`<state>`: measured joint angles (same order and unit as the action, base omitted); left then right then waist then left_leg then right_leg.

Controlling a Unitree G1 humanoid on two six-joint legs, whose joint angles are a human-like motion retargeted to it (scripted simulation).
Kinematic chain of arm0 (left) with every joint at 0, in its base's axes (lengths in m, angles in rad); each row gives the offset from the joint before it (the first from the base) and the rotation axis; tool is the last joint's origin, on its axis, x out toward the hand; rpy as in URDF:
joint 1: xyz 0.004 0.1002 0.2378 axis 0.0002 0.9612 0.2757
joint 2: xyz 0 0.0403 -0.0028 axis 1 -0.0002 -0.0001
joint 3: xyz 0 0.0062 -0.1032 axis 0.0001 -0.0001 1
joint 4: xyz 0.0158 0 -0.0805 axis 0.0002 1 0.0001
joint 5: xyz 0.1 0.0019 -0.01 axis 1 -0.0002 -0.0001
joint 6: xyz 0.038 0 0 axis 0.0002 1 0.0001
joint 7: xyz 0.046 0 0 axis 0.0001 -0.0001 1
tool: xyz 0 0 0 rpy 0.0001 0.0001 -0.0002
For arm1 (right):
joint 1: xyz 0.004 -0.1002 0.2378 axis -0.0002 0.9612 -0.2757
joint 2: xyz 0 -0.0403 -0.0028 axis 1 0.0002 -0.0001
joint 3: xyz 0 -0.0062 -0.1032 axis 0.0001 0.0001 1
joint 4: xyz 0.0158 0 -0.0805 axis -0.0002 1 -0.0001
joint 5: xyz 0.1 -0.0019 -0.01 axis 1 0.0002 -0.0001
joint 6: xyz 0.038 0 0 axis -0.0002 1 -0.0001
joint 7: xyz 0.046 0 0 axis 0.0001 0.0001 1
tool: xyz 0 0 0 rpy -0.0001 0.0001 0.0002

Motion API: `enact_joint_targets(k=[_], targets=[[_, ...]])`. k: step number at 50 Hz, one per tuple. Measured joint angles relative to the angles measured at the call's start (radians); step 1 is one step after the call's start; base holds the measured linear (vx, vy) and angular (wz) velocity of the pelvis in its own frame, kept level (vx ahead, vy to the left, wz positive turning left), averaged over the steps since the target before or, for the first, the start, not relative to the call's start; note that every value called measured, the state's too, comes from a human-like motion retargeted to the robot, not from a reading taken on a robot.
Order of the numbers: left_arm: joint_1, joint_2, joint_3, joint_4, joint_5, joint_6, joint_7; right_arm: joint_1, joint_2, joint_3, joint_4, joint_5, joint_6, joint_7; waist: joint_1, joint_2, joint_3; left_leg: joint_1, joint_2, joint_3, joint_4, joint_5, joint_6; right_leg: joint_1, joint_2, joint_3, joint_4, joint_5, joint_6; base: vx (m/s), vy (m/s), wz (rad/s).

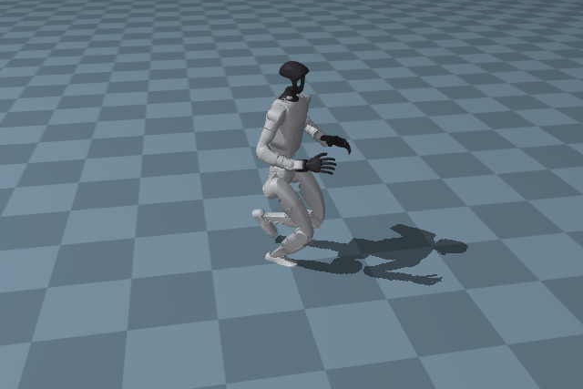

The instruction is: Run

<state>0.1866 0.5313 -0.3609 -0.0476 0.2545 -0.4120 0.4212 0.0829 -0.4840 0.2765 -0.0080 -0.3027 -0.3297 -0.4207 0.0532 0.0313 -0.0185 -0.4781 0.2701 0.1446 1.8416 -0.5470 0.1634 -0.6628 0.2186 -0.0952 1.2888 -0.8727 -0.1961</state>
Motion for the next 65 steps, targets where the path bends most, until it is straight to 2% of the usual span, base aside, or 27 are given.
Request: enact_joint_targets(k=[2, 4, 5, 8, 10, 11, 14, 17, 20, 21, 23, 25, 30, 32, 35, 38, 40, 42, 45, 48, 52, 55, 58, 60, 62, 65], targets=[[0.071, 0.016, 0.039, -0.004, -0.019, 0.001, -0.031, -0.101, 0.011, 0.003, -0.023, 0.01, 0.006, -0.011, 0.047, -0.029, -0.006, -0.145, -0.012, 0.016, -0.04, -0.084, 0.044, 0.087, -0.018, 0.027, -0.04, 0.0, 0.031, 0.02, 0.02, 0.28], [0.155, 0.04, 0.087, -0.025, -0.053, -0.012, -0.058, -0.152, 0.022, 0.009, -0.065, 0.046, -0.004, -0.007, 0.062, -0.099, -0.011, -0.229, -0.11, 0.067, -0.208, -0.12, 0.047, 0.197, -0.098, 0.059, -0.068, 0.025, 0.102, 0.1, 0.07, 1.0], [0.195, 0.051, 0.111, -0.035, -0.072, -0.019, -0.07, -0.165, 0.027, 0.013, -0.089, 0.067, -0.012, -0.001, 0.064, -0.143, -0.014, -0.253, -0.175, 0.101, -0.326, -0.122, 0.038, 0.256, -0.151, 0.073, -0.088, 0.059, 0.147, 0.11, 0.08, 1.06], [0.28, 0.059, 0.158, -0.044, -0.113, -0.036, -0.095, -0.142, 0.032, 0.03, -0.149, 0.111, -0.045, 0.034, 0.072, -0.229, -0.054, -0.289, -0.348, 0.159, -0.737, -0.044, -0.047, 0.354, -0.281, 0.074, -0.117, 0.262, 0.281, 0.06, 0.09, 0.87], [0.312, 0.049, 0.176, -0.052, -0.136, -0.032, -0.101, -0.116, 0.028, 0.038, -0.163, 0.119, -0.062, 0.059, 0.049, -0.276, -0.079, -0.282, -0.47, 0.172, -0.972, 0.01, -0.077, 0.382, -0.373, 0.066, -0.072, 0.363, 0.338, -0.01, 0.08, 0.72], [0.315, 0.044, 0.177, -0.057, -0.135, -0.032, -0.098, -0.1, 0.031, 0.046, -0.162, 0.113, -0.066, 0.069, 0.04, -0.282, -0.081, -0.289, -0.493, 0.171, -0.969, 0.008, -0.072, 0.391, -0.398, 0.06, -0.019, 0.388, 0.345, -0.05, 0.06, 0.41], [0.295, 0.036, 0.177, -0.075, -0.108, -0.035, -0.075, -0.04, 0.036, 0.063, -0.134, 0.079, -0.064, 0.1, 0.003, -0.299, -0.074, -0.296, -0.542, 0.172, -0.847, -0.041, -0.003, 0.396, -0.485, 0.046, 0.182, 0.413, 0.339, -0.02, 0.02, 0.06], [0.203, 0.036, 0.173, -0.08, -0.044, -0.028, -0.024, 0.02, 0.048, 0.076, -0.056, 0.02, -0.035, 0.123, -0.05, -0.305, -0.037, -0.26, -0.568, 0.162, -0.664, -0.171, 0.093, 0.334, -0.559, 0.057, 0.411, 0.349, 0.284, -0.01, 0.02, 0.0], [0.005, 0.03, 0.138, -0.032, 0.02, 0.0, 0.06, 0.044, 0.059, 0.086, 0.065, -0.029, -0.019, 0.127, -0.099, -0.275, 0.007, -0.139, -0.544, 0.126, -0.627, -0.278, 0.098, 0.166, -0.549, 0.093, 0.528, 0.246, 0.193, -0.03, 0.01, -0.37], [-0.042, 0.023, 0.126, -0.03, 0.024, 0.004, 0.074, 0.067, 0.05, 0.086, 0.084, -0.028, -0.02, 0.128, -0.121, -0.258, 0.006, -0.079, -0.549, 0.119, -0.659, -0.283, 0.098, 0.108, -0.539, 0.099, 0.519, 0.21, 0.176, 0.0, 0.07, -0.35], [-0.113, 0.008, 0.112, -0.037, 0.02, 0.005, 0.093, 0.12, 0.024, 0.078, 0.097, -0.015, -0.029, 0.131, -0.164, -0.214, -0.002, 0.054, -0.536, 0.1, -0.745, -0.267, 0.062, 0.007, -0.5, 0.092, 0.447, 0.157, 0.154, 0.05, 0.03, -0.32], [-0.153, -0.007, 0.101, -0.059, -0.001, -0.008, 0.093, 0.18, -0.004, 0.065, 0.085, 0.013, -0.038, 0.139, -0.199, -0.158, -0.018, 0.184, -0.494, 0.082, -0.835, -0.2, -0.017, -0.061, -0.43, 0.058, 0.297, 0.141, 0.151, 0.09, -0.05, -0.38], [-0.163, -0.003, 0.042, -0.131, -0.054, -0.083, 0.047, 0.334, -0.033, 0.002, 0.027, 0.079, -0.051, 0.178, -0.219, -0.026, -0.092, 0.318, -0.331, 0.047, -0.852, 0.161, -0.226, -0.121, -0.19, -0.011, -0.235, 0.208, 0.219, 0.05, -0.1, -0.35], [-0.153, 0.011, 0.019, -0.156, -0.06, -0.097, 0.027, 0.361, -0.03, -0.015, 0.001, 0.098, -0.054, 0.177, -0.201, 0.013, -0.102, 0.311, -0.259, 0.042, -0.739, 0.25, -0.253, -0.128, -0.116, -0.026, -0.321, 0.23, 0.218, -0.05, -0.07, -0.35], [-0.119, 0.015, -0.016, -0.173, -0.063, -0.104, -0.001, 0.362, -0.027, -0.02, -0.035, 0.101, -0.063, 0.164, -0.174, 0.029, -0.097, 0.31, -0.18, 0.05, -0.531, 0.291, -0.231, -0.141, -0.072, -0.036, -0.224, 0.21, 0.171, -0.04, -0.03, -0.15], [-0.077, 0.015, -0.036, -0.147, -0.071, -0.076, -0.031, 0.304, -0.029, -0.019, -0.062, 0.081, -0.052, 0.14, -0.133, 0.03, -0.06, 0.279, -0.095, 0.042, -0.303, 0.261, -0.174, -0.111, -0.044, -0.039, -0.064, 0.129, 0.081, -0.02, -0.04, -0.05], [-0.047, 0.011, -0.038, -0.108, -0.069, -0.043, -0.049, 0.23, -0.029, -0.015, -0.068, 0.055, -0.032, 0.115, -0.098, 0.021, -0.026, 0.233, -0.041, 0.033, -0.163, 0.21, -0.119, -0.072, -0.036, -0.036, 0.018, 0.063, 0.032, -0.04, -0.07, 0.05], [-0.038, 0.01, -0.022, -0.06, -0.067, -0.008, -0.071, 0.103, -0.022, -0.006, -0.05, 0.022, 0.0, 0.088, -0.065, 0.005, 0.014, 0.147, 0.0, 0.014, -0.061, 0.135, -0.059, -0.016, -0.039, -0.03, 0.041, 0.017, 0.009, -0.05, -0.08, 0.17], [0.019, 0.015, 0.016, -0.02, -0.075, 0.019, -0.097, -0.054, -0.008, 0.004, -0.044, 0.004, 0.021, 0.066, -0.006, -0.019, 0.03, -0.009, 0.031, 0.017, -0.006, 0.006, 0.024, 0.067, -0.042, -0.009, 0.017, 0.0, 0.017, -0.05, -0.02, 0.18], [0.108, 0.039, 0.069, -0.037, -0.109, 0.016, -0.115, -0.156, 0.0, 0.001, -0.088, 0.032, 0.016, 0.052, 0.037, -0.07, 0.026, -0.146, -0.035, 0.055, -0.11, -0.07, 0.05, 0.171, -0.084, 0.026, -0.033, 0.015, 0.073, 0.01, 0.04, 0.4], [0.228, 0.069, 0.146, -0.076, -0.171, -0.008, -0.133, -0.202, 0.006, -0.003, -0.179, 0.092, -0.01, 0.046, 0.074, -0.167, 0.003, -0.242, -0.196, 0.143, -0.437, -0.094, 0.018, 0.315, -0.199, 0.053, -0.108, 0.118, 0.192, 0.06, 0.07, 0.62], [0.299, 0.065, 0.194, -0.093, -0.208, -0.018, -0.145, -0.175, 0.01, -0.001, -0.231, 0.125, -0.031, 0.062, 0.078, -0.234, -0.031, -0.259, -0.335, 0.19, -0.744, -0.04, -0.038, 0.379, -0.3, 0.05, -0.127, 0.272, 0.291, 0.04, 0.08, 0.64], [0.337, 0.039, 0.215, -0.101, -0.228, -0.014, -0.145, -0.121, 0.015, 0.0, -0.24, 0.131, -0.048, 0.087, 0.05, -0.288, -0.062, -0.232, -0.476, 0.2, -1.001, 0.041, -0.075, 0.401, -0.404, 0.049, -0.065, 0.407, 0.357, 0.0, 0.08, 0.6], [0.34, 0.021, 0.222, -0.11, -0.224, -0.016, -0.136, -0.076, 0.022, 0.006, -0.226, 0.121, -0.053, 0.104, 0.03, -0.303, -0.066, -0.233, -0.52, 0.2, -1.004, 0.054, -0.069, 0.408, -0.456, 0.042, 0.024, 0.448, 0.365, -0.04, 0.06, 0.33], [0.324, 0.01, 0.224, -0.121, -0.204, -0.019, -0.121, -0.023, 0.028, 0.01, -0.196, 0.099, -0.049, 0.125, 0.004, -0.312, -0.061, -0.23, -0.544, 0.201, -0.92, 0.024, -0.029, 0.407, -0.51, 0.035, 0.143, 0.447, 0.35, -0.04, 0.05, 0.16], [0.256, 0.007, 0.228, -0.136, -0.148, -0.02, -0.083, 0.056, 0.039, 0.009, -0.121, 0.049, -0.025, 0.156, -0.042, -0.317, -0.032, -0.203, -0.569, 0.192, -0.747, -0.112, 0.07, 0.369, -0.584, 0.041, 0.356, 0.384, 0.305, -0.02, 0.04, 0.04]])
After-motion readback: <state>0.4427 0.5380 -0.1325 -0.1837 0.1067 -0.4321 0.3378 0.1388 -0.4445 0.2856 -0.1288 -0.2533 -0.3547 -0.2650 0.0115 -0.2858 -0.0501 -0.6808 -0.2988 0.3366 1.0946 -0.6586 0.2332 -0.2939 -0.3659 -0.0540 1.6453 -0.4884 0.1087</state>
